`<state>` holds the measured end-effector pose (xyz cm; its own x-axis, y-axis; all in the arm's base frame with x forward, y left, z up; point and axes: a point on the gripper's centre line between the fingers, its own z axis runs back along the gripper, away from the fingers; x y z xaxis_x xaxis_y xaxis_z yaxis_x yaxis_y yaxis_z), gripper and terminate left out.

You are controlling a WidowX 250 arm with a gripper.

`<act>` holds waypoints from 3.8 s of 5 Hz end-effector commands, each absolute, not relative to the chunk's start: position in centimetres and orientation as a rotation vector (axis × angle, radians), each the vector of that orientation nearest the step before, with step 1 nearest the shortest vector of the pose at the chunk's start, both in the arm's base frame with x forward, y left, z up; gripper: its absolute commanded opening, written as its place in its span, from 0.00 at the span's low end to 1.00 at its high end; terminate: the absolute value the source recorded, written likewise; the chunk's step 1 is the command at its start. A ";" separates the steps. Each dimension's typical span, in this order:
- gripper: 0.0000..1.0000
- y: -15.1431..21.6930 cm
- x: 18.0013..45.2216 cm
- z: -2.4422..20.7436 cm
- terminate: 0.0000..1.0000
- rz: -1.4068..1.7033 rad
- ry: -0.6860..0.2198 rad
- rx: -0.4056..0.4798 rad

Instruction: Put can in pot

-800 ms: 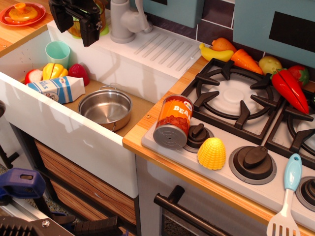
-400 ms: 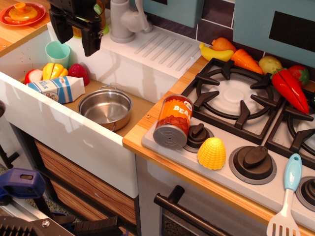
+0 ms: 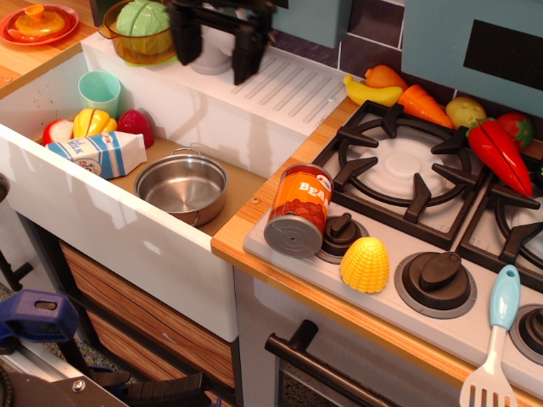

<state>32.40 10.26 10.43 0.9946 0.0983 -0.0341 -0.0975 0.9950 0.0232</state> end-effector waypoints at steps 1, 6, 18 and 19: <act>1.00 7.8 32.2 13.8 0.00 0.184 -0.041 0.000; 1.00 1.1 29.1 10.2 0.00 0.324 -0.111 -0.113; 0.00 12.2 32.5 7.4 0.00 0.021 -0.236 0.210; 0.00 15.2 34.7 6.6 0.00 -0.033 -0.345 0.249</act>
